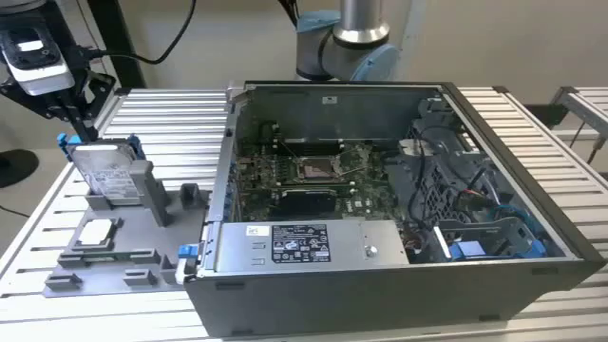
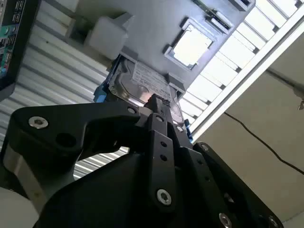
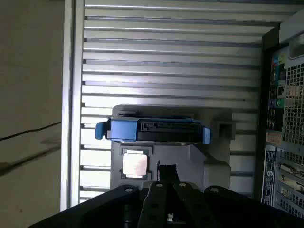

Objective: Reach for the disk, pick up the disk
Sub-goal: 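Reach for the disk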

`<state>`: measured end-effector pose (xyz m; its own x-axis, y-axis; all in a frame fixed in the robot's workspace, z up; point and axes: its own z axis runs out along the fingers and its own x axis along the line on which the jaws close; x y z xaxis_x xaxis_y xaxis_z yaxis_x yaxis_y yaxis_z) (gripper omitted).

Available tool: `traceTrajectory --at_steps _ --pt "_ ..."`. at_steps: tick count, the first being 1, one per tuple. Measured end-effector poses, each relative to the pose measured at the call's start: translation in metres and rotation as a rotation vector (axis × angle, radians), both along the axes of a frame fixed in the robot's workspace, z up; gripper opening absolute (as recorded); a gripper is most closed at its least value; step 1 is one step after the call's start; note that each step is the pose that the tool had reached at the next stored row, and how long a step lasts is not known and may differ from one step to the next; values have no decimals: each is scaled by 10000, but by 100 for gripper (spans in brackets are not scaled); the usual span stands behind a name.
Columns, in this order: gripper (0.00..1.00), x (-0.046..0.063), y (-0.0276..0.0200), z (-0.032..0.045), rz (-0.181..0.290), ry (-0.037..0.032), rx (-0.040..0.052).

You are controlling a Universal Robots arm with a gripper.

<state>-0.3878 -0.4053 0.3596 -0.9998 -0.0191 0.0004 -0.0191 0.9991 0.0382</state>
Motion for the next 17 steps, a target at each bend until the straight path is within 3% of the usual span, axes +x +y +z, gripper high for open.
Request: traceTrajectory --at_steps 13,16,17 --pt "0 0 0 0 0 0 0" --pt "0 -1 31 0 -2 1 -1" --pt "0 0 64 0 0 1 -1"
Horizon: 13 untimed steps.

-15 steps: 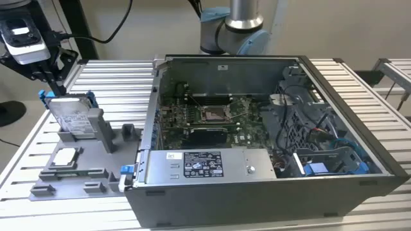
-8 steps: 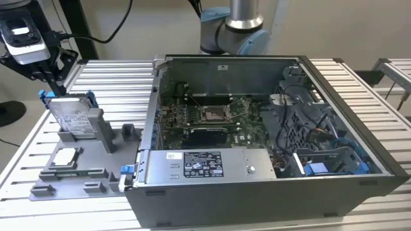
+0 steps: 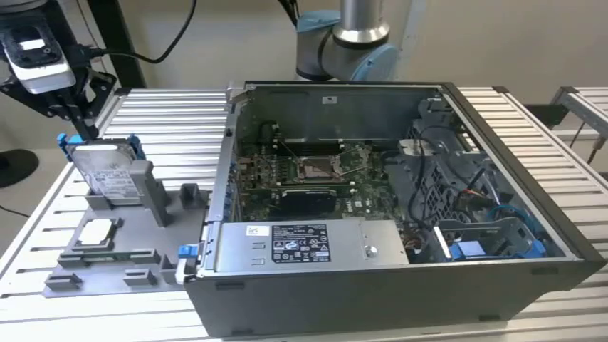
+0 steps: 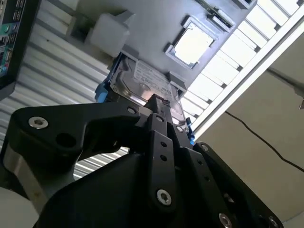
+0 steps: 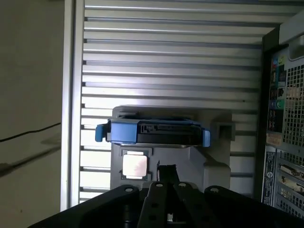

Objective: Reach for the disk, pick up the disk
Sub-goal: 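Reach for the disk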

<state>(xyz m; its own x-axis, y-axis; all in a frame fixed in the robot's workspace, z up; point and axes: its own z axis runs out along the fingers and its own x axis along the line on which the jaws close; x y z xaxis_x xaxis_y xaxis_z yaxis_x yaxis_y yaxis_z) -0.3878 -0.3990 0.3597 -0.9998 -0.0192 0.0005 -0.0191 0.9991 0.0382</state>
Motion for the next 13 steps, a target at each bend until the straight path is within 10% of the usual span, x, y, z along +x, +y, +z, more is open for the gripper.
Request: traceTrajectory --at_steps 5,13 --pt "0 -6 163 -2 -1 -2 1" --pt "0 -207 177 -9 11 -1 0"
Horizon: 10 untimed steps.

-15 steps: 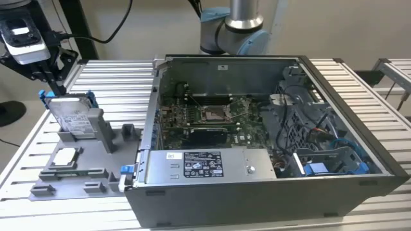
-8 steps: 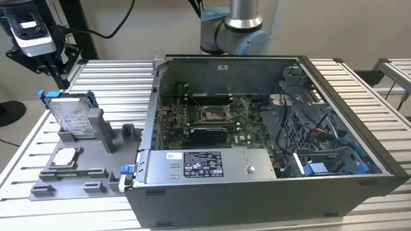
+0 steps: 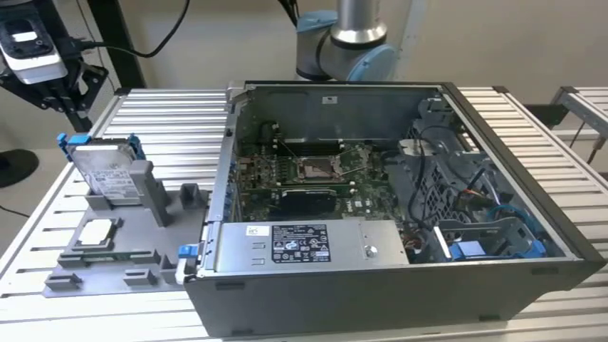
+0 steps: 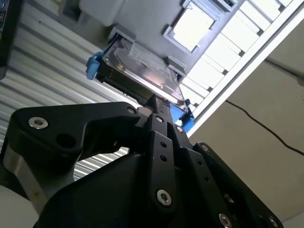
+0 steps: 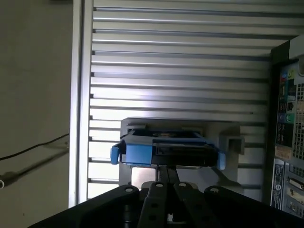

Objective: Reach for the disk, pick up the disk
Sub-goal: 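Reach for the disk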

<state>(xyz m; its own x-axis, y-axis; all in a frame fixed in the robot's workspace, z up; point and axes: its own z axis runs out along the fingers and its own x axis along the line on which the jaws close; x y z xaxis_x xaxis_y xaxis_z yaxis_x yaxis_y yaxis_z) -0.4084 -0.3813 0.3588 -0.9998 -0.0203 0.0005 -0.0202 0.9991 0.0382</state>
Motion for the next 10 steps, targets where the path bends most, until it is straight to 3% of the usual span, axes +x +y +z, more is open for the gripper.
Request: traceTrajectory --at_steps 10 --pt "0 -192 33 -8 20 1 0"
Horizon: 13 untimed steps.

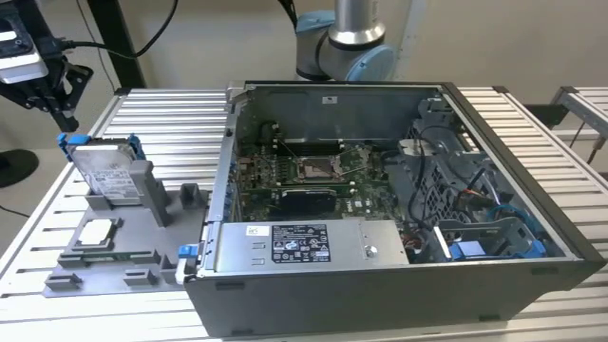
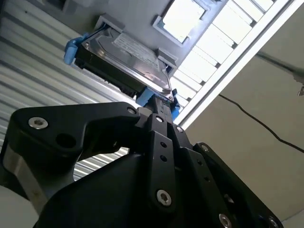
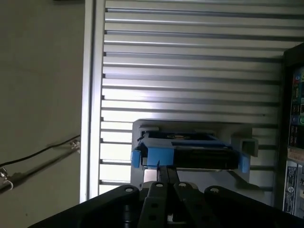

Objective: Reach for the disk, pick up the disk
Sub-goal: 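Reach for the disk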

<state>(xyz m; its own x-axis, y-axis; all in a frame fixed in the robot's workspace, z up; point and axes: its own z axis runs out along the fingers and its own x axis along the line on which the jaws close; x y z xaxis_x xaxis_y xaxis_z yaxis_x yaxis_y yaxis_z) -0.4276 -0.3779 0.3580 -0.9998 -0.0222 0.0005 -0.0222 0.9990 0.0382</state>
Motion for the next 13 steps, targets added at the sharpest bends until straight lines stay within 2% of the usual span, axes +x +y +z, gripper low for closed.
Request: traceTrajectory --at_steps 13 --pt "0 -23 10 -1 5 0 1"
